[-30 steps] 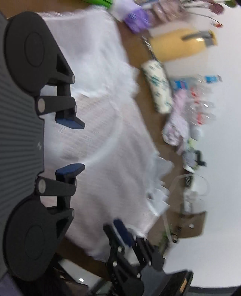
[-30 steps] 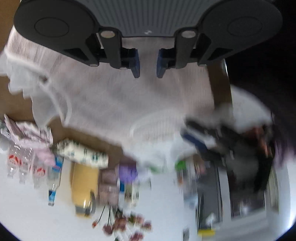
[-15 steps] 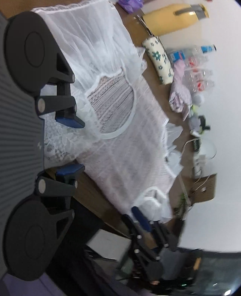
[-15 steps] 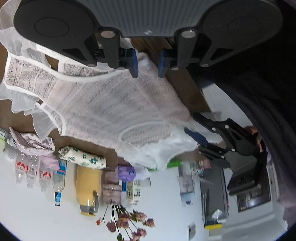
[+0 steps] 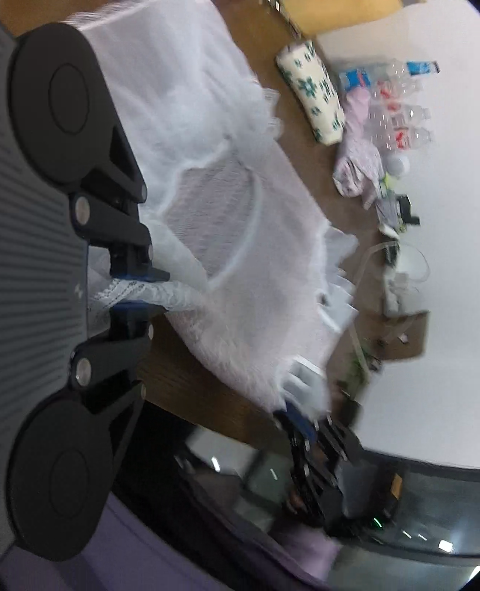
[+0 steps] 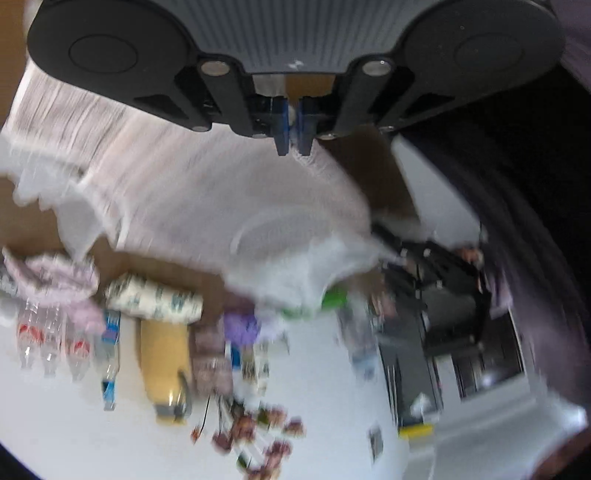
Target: Fold clothes
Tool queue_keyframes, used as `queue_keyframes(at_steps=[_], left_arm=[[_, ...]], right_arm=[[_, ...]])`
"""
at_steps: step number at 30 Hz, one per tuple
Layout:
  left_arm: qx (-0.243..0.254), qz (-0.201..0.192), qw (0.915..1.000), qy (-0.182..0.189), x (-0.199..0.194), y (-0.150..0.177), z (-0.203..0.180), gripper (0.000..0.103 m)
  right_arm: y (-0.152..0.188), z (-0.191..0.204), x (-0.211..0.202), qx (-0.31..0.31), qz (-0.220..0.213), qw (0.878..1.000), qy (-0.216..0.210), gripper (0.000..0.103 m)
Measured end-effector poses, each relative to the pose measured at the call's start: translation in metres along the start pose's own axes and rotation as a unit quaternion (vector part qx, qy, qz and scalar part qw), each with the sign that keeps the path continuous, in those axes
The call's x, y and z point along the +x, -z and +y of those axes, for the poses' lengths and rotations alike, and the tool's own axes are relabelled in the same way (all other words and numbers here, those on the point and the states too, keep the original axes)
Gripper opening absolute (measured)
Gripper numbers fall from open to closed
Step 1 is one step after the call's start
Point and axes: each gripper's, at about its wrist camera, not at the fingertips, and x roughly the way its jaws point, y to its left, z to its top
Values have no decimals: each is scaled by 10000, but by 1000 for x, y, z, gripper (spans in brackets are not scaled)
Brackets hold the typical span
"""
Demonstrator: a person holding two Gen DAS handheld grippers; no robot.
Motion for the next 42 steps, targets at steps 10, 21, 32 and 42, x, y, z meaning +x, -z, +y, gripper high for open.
queue_keyframes(at_steps=[10,21,32,42], left_arm=[[-573,224,9980,-146,1,12,49,84],[-1739,419,9837,190,-3,48,103,15],[-1111,-119,9855,-1275,-88,45,53,56],[333,981,9877,-1174,-17,53,52,43]], right_arm=[[-32,-64,-3,274,-156,9940,1045,31],[20,-54,41,332,572,9939,884,35],[6,-36,-3,-46,185,9955,932,42],[-6,0,66,-401,408,9984,4,42]])
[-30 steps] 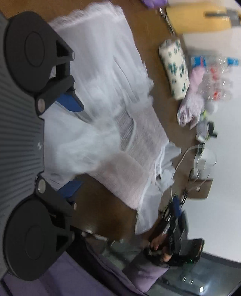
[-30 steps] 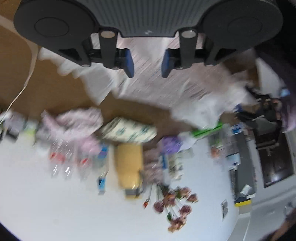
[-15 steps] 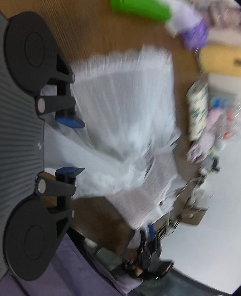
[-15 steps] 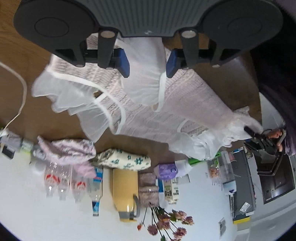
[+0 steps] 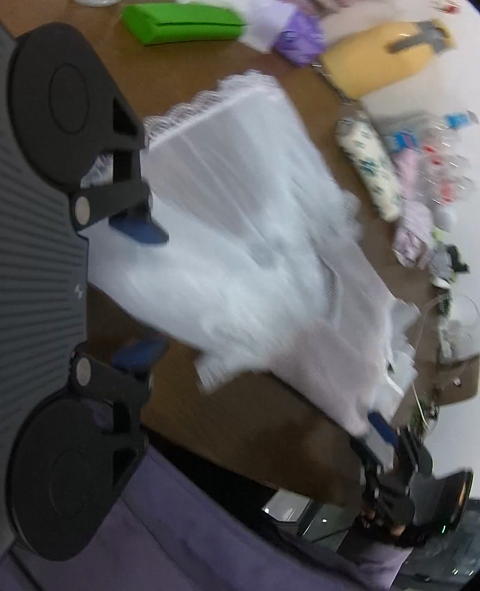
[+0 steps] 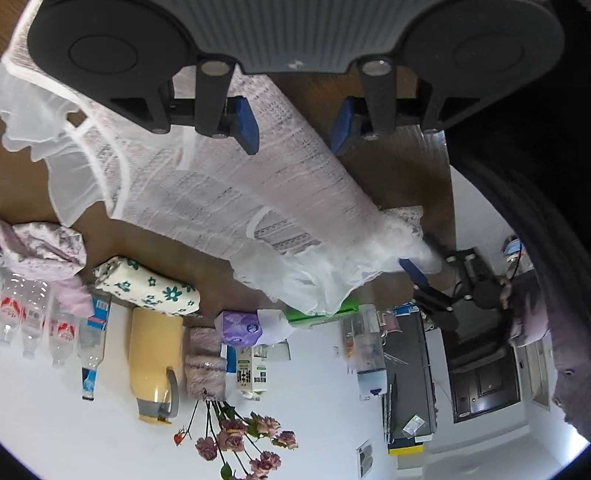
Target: Fold clothes
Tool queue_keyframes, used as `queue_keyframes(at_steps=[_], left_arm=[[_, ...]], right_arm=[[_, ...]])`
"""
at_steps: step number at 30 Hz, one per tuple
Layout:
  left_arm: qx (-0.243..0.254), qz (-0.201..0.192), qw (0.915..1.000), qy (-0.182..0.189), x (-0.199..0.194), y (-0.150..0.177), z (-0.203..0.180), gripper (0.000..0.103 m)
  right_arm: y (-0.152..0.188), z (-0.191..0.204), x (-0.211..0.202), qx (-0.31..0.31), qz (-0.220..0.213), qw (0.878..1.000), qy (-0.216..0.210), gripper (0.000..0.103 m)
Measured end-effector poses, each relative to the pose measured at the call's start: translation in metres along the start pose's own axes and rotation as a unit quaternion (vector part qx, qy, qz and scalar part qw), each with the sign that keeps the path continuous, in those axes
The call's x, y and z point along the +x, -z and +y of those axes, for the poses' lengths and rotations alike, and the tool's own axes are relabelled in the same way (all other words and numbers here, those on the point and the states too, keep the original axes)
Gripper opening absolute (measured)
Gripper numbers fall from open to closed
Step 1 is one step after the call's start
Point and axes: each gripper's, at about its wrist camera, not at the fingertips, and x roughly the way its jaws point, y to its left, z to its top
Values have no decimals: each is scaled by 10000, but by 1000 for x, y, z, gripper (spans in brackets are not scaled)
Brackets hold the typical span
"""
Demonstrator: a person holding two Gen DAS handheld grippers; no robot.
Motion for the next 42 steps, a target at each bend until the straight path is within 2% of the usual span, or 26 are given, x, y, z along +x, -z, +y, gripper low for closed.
queue_keyframes(at_steps=[2,4,6,8,12,14,16,19,21,22,24,25,26,27,28,30,32,36,42], left_arm=[[-33,-133,9997,-217,1,6,18,20],[-66,-265,9987,-434,1,11,36,12],[-166,-622,9937,-915,-7,14,47,12],[-251,-1029,9867,-1233,-21,20,51,14],[-739,-961,9739,-1920,-29,33,64,16],[-1101,-912,9622,-2317,-33,40,70,16],[-1406,-1021,9523,-2510,-44,47,78,17],[-1538,-1252,9440,-2638,-61,57,80,30],[-1942,-1292,9424,-2398,-71,60,87,30],[-2109,-1409,9440,-2109,-76,60,90,30],[-2079,-1910,9477,-1491,-87,52,79,40],[-2066,-2166,9458,-1261,-84,45,73,53],[-2075,-2418,9421,-1047,-79,36,68,60],[-2214,-2535,9377,-864,-66,28,65,60],[-2398,-2441,9371,-692,-47,18,63,60],[-2439,-1867,9483,-796,-7,-1,58,57],[-2277,-1365,9569,-1175,20,-8,51,50],[-2225,-1116,9573,-1470,24,8,35,45],[-2252,-857,9600,-1428,3,18,21,42]], right_arm=[[2,-3,7,142,42,9999,86,42],[7,-5,11,323,106,9992,204,42],[13,-6,15,440,176,9984,293,39],[17,-5,16,488,148,9980,362,38],[23,-5,15,560,54,9975,422,35],[24,-4,14,532,39,9975,457,33],[24,-4,13,507,70,9974,508,32],[21,-5,13,471,136,9971,582,28],[20,-6,13,430,168,9972,591,28],[20,-6,13,405,186,9972,595,28],[18,-6,14,354,229,9973,596,28],[18,-5,14,336,246,9974,594,28],[18,-6,14,308,255,9975,590,28],[18,-6,14,282,252,9975,594,27],[19,-7,15,290,242,9975,598,27],[21,-7,12,317,238,9973,624,27],[25,-4,6,303,251,9967,707,27],[38,-5,-10,554,147,9944,888,27],[47,-9,-40,853,108,9931,794,27]])
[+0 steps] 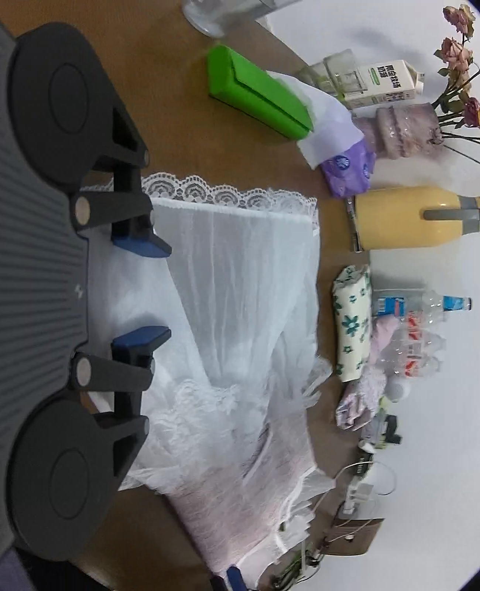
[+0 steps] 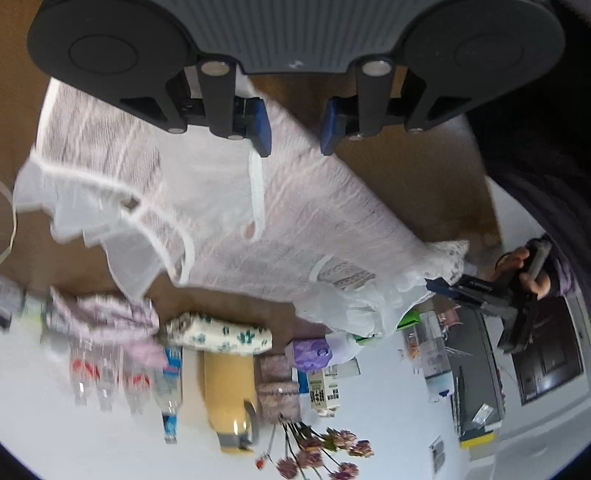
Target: Fold clothes
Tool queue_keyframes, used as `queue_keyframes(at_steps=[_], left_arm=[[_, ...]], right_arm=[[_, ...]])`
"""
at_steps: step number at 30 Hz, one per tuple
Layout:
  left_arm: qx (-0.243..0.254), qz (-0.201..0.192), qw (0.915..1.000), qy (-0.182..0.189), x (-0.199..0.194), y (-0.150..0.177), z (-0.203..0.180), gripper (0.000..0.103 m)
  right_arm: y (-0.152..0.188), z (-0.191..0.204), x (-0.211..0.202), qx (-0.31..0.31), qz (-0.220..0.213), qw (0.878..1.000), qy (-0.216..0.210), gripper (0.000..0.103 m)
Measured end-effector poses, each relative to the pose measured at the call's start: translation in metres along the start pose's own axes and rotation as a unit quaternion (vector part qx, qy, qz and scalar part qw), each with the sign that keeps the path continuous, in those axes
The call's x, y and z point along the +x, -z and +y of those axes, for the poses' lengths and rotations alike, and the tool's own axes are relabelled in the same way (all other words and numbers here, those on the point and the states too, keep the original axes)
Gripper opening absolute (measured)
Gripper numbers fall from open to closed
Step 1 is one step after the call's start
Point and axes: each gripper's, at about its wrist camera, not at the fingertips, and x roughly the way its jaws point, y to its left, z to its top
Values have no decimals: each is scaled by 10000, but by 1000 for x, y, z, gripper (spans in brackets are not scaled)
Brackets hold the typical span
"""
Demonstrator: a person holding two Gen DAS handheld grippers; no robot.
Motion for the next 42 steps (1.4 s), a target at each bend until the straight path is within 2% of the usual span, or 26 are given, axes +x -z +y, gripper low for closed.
queue_keyframes(at_steps=[3,5,6,8,10,11,13,14,15,18,20,21,24,25,26,28,31,32,34,37,40,42], left_arm=[[-469,-361,9975,-390,-20,-9,14,42],[-894,-626,9911,-762,-32,-19,19,40],[-969,-823,9896,-667,-37,-23,16,39],[-691,-1050,9920,-143,-33,-35,-17,38],[-359,-1239,9908,401,-26,-48,-54,40],[-34,-1173,9913,589,-16,-50,-79,41],[616,-794,9935,537,12,-43,-115,41],[841,-555,9942,381,28,-38,-126,35],[854,-477,9947,309,35,-32,-127,30],[759,-492,9954,301,41,-23,-123,31],[726,-507,9956,311,41,-22,-122,32],[733,-502,9956,306,41,-22,-122,32],[663,-229,9940,845,25,-42,-103,34],[513,-240,9918,1146,13,-55,-88,38],[309,-252,9896,1379,5,-71,-71,48],[193,-169,9899,1394,7,-113,-47,50],[1079,24,9838,1429,43,-162,-55,51],[1321,181,9792,1529,64,-173,-59,56],[1636,504,9711,1662,105,-184,-68,55],[2101,501,9634,1589,142,-177,-75,55],[2056,651,9614,1710,157,-166,-67,54],[2062,613,9600,1795,159,-157,-60,51]], right_arm=[[1,-4,-20,121,-144,9996,204,27],[-4,-3,-18,316,-378,9981,362,27],[-6,-2,-15,423,-502,9969,433,19],[-13,4,-4,552,-663,9944,613,17],[-22,18,18,517,-660,9927,871,17],[-26,25,29,499,-657,9916,1000,18],[-34,40,51,463,-653,9888,1257,18],[-36,45,59,400,-597,9875,1402,16],[-36,48,67,317,-517,9860,1554,16],[-34,42,75,575,-427,9842,1622,8],[-33,33,69,795,-372,9850,1484,6],[-32,28,65,902,-344,9856,1389,9],[-49,13,35,809,-191,9910,1053,11],[-59,7,22,715,-225,9919,1021,12],[-71,-3,13,687,-232,9924,996,16],[-107,-34,12,877,-131,9925,842,27],[-154,-71,51,573,33,9973,466,29],[-166,-80,71,450,226,9983,304,29],[-177,-91,106,201,648,9974,247,29],[-181,-104,147,-269,1122,9927,361,28],[-172,-120,158,-214,1326,9908,171,27],[-161,-128,155,-202,1278,9916,-12,25]])
